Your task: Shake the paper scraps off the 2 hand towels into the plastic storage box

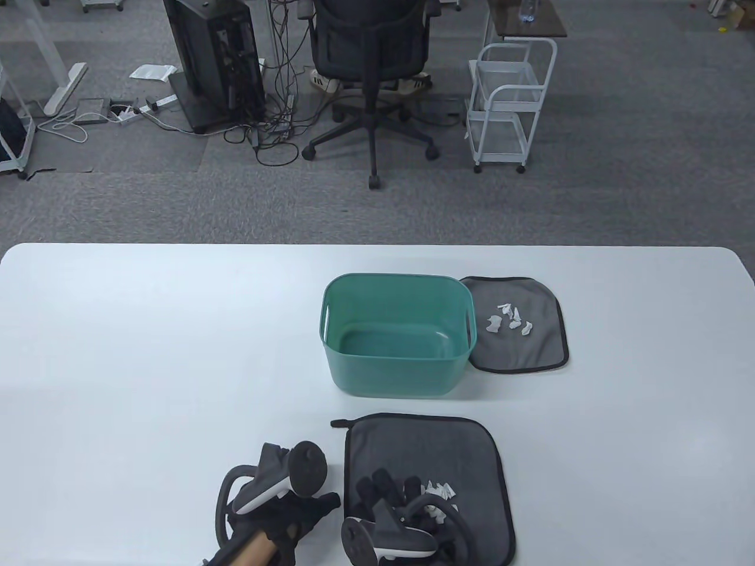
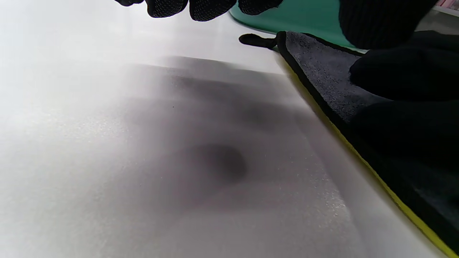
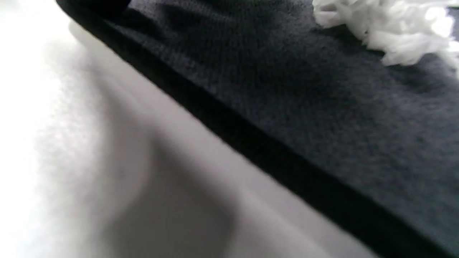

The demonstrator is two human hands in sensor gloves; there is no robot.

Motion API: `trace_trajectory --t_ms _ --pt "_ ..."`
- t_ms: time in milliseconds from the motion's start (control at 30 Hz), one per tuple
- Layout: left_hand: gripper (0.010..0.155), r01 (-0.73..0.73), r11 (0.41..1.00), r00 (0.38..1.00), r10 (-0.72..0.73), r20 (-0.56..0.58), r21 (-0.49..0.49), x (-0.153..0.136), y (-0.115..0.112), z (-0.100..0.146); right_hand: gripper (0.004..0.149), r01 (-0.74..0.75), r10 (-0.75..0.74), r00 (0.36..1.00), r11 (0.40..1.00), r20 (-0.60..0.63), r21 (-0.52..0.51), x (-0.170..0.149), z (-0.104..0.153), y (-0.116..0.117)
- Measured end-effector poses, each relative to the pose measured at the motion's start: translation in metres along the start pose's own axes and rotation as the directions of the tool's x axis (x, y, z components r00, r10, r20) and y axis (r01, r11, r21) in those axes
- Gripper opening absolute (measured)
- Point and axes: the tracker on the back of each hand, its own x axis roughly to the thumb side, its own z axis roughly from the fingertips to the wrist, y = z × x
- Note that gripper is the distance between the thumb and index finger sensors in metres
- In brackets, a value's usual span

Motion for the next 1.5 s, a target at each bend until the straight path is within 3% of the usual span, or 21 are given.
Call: trace_trajectory --t_ms 500,633,733,833,900,967,1033,1100,1200,1267,1400,1500 --pt "0.079 -0.025 1.000 0.999 0.025 -0.025 0.006 -0.005 0.001 0.000 0.072 0.032 -0.031 0.999 0.999 0.028 -0.023 0.006 -0.002 -0.004" --pt "0.076 -0.030 0.998 0.999 0.032 -0.036 0.055 -0.007 0.005 0.005 0.070 0.162 -0.159 0.987 0.968 0.030 -0.193 -0.011 0.017 -0.028" --pt "0.075 -0.030 0.995 0.998 0.035 -0.051 0.097 -0.009 0.009 0.008 0.069 0.254 -0.276 0.961 0.899 -0.012 -0.357 -0.042 0.038 -0.049" --pt "0.075 -0.015 0.995 0.998 0.020 -0.054 0.094 -0.007 0.009 0.006 0.068 0.379 -0.475 0.876 0.787 -0.086 -0.486 -0.095 0.057 -0.060" --pt "0.076 0.013 0.997 0.998 -0.009 -0.055 0.072 -0.005 0.010 0.004 0.066 0.452 -0.618 0.776 0.683 -0.125 -0.574 -0.133 0.064 -0.057" --pt "0.077 0.002 0.998 0.997 0.003 -0.082 0.059 -0.005 0.016 0.001 0.064 0.507 -0.773 0.613 0.543 -0.163 -0.669 -0.173 0.071 -0.046" --pt "0.077 -0.019 0.994 0.995 0.029 -0.095 0.106 -0.003 0.024 -0.002 0.061 0.566 -0.829 0.531 0.502 -0.177 -0.654 -0.196 0.072 -0.037" --pt "0.076 -0.022 0.993 0.990 0.038 -0.135 0.113 0.001 0.032 -0.007 0.059 0.595 -0.852 0.471 0.497 -0.226 -0.632 -0.210 0.069 -0.029" --pt "0.074 0.026 0.996 0.978 -0.007 -0.208 0.089 0.015 0.037 -0.022 0.060 0.610 -0.838 0.436 0.544 -0.329 -0.576 -0.221 0.056 -0.013" --pt "0.071 0.091 0.993 0.974 -0.075 -0.212 0.069 0.024 0.035 -0.038 0.062 0.623 -0.818 0.439 0.575 -0.371 -0.531 -0.221 0.044 -0.003" --pt "0.071 0.131 0.990 0.964 -0.117 -0.238 0.046 0.039 0.026 -0.063 0.063 0.546 -0.700 0.500 0.712 -0.510 -0.442 -0.217 0.024 0.010" --pt "0.067 0.177 0.984 0.948 -0.175 -0.267 -0.017 0.042 0.016 -0.080 0.064 0.554 -0.662 0.494 0.739 -0.564 -0.382 -0.220 0.012 0.016"
